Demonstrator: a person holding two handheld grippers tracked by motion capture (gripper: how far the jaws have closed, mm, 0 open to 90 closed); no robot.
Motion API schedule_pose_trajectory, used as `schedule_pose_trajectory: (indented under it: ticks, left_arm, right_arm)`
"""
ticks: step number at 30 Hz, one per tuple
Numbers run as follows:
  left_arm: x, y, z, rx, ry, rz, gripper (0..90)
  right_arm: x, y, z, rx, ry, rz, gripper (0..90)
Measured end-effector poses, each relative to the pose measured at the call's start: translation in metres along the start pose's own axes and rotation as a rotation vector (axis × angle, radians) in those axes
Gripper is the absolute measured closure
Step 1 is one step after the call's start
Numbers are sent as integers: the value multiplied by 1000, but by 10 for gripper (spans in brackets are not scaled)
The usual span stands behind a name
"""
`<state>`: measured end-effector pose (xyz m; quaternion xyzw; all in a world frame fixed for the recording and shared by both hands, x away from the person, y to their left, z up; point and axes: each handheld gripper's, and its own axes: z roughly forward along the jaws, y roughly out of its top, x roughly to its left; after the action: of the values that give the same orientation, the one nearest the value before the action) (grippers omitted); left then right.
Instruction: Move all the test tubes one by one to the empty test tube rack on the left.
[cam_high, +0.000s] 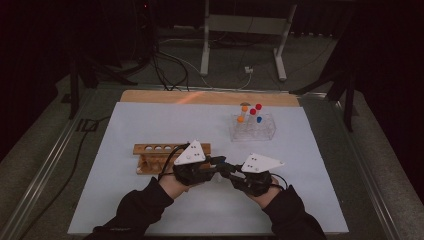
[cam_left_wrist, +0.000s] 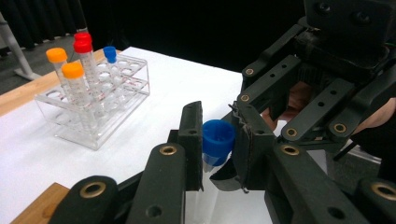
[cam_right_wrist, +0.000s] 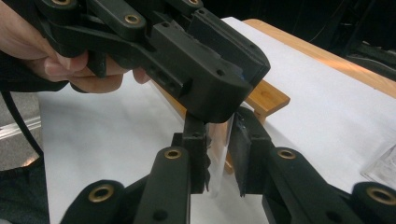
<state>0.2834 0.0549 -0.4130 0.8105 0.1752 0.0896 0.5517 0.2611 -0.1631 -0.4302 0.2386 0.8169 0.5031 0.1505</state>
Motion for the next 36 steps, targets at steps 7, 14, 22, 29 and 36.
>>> schedule_pose_trajectory:
  ticks: [7,14,22,29,36]
  left_arm:
    - [10,12,-11,-26,34,-10,769]
    - [25,23,-30,-51,86,-16,770]
    - [46,29,-45,-81,154,-38,769]
    - [57,27,-48,-82,209,-42,769]
    - [69,20,-45,-70,257,-49,770]
  right_arm:
    - [-3,0,-1,-12,-22,31,529]
    - [-9,0,-4,-36,-31,65,228]
    - [-13,2,-7,-70,-14,75,47]
    - [-17,0,-11,-114,-5,80,7]
    - [-15,0,-12,-106,-42,26,0]
